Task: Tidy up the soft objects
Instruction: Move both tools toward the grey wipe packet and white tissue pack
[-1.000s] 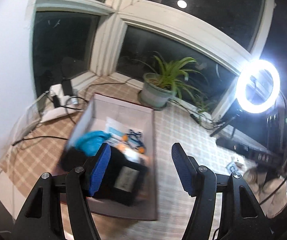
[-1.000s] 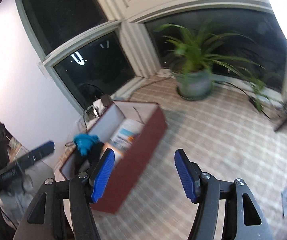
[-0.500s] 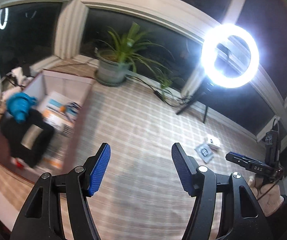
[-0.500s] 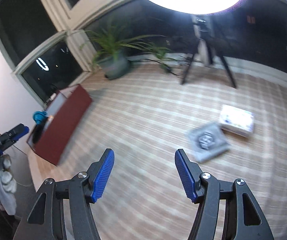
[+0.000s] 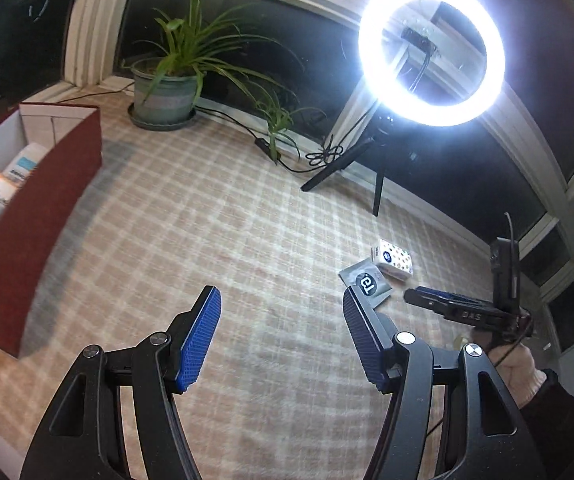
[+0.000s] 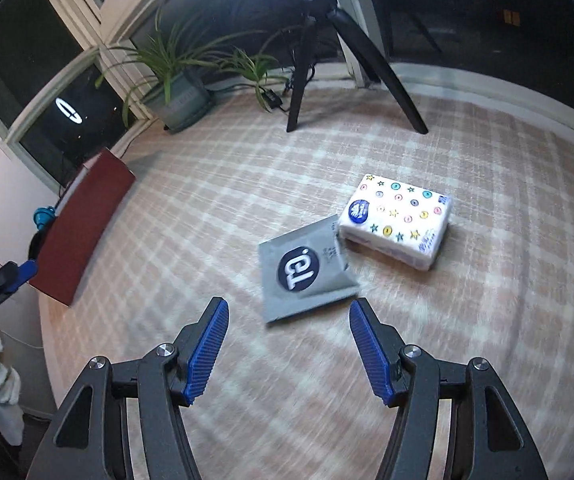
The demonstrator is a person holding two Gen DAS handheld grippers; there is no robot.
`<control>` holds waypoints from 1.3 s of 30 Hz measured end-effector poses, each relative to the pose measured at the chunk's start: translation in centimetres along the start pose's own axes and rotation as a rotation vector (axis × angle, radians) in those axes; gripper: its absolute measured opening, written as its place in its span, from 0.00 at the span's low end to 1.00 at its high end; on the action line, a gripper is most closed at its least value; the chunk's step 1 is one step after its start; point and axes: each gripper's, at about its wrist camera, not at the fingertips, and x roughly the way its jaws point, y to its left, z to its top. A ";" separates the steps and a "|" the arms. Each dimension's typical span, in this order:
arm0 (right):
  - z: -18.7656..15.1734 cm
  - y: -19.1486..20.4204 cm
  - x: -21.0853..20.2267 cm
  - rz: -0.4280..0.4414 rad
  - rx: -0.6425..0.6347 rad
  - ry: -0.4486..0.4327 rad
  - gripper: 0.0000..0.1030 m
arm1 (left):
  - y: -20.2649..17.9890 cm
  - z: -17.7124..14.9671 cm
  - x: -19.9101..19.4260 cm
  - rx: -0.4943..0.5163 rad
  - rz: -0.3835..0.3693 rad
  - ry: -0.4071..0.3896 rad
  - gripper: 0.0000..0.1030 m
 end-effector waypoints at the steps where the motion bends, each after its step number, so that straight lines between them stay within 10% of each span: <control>1: 0.3 -0.2 0.5 0.007 0.002 0.004 0.57 | -0.1 0.1 0.5 -0.002 0.006 0.004 0.61; 29: 4.5 4.2 6.9 0.163 -0.024 -0.019 0.57 | 0.2 1.2 6.8 -0.043 0.041 0.060 0.61; 39: 3.7 -1.2 -0.1 -0.096 -0.169 -0.126 0.74 | -6.2 1.0 13.6 0.086 -0.017 0.166 0.61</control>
